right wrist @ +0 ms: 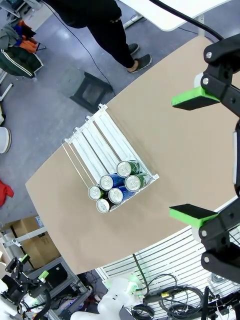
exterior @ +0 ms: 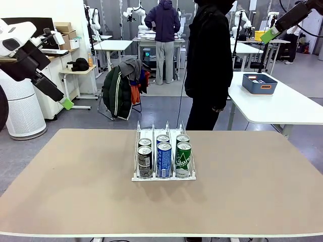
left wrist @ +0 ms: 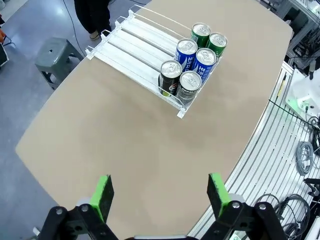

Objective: Fill the beverage cans into the dispenser.
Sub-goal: Pick up the Ionic drink handed by the human.

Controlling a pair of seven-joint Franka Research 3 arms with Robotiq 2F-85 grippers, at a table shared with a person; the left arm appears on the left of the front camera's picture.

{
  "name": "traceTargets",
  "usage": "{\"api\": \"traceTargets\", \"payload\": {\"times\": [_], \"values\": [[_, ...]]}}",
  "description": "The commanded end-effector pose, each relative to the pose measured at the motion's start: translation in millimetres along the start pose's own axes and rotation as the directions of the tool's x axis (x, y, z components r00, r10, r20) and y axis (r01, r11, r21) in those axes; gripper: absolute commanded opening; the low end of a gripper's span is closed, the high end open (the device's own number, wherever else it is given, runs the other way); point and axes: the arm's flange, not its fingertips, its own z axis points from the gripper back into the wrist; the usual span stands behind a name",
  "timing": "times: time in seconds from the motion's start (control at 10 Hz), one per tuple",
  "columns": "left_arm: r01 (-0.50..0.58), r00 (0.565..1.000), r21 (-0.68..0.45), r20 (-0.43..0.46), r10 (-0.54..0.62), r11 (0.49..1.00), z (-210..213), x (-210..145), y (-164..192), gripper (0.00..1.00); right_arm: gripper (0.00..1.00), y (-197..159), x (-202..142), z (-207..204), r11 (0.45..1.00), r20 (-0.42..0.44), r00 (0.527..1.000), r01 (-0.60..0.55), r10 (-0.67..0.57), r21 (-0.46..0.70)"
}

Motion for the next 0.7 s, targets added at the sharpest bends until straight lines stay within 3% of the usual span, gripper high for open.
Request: {"api": "traceTargets", "payload": {"times": [0.0,0.2,0.3,0.6], "values": [[0.032,0.999,-0.193,-0.010,-0.034,0.981,9,1,-1,1.00,1.00,1,0,0,1.000,0.000,1.000,0.001,-0.001,0.001],[0.093,0.994,-0.453,-0.002,-0.106,0.886,55,11,8,1.00,1.00,1,0,0,1.000,0.000,1.000,0.001,-0.001,0.001],[0.182,0.981,-0.509,0.036,-0.191,0.841,78,17,13,1.00,1.00,1,0,0,1.000,0.000,1.000,0.001,-0.001,0.001],[0.299,0.954,-0.243,0.074,-0.290,0.923,131,44,15,1.00,1.00,1,0,0,1.000,0.000,1.000,0.001,-0.001,0.001]]}}
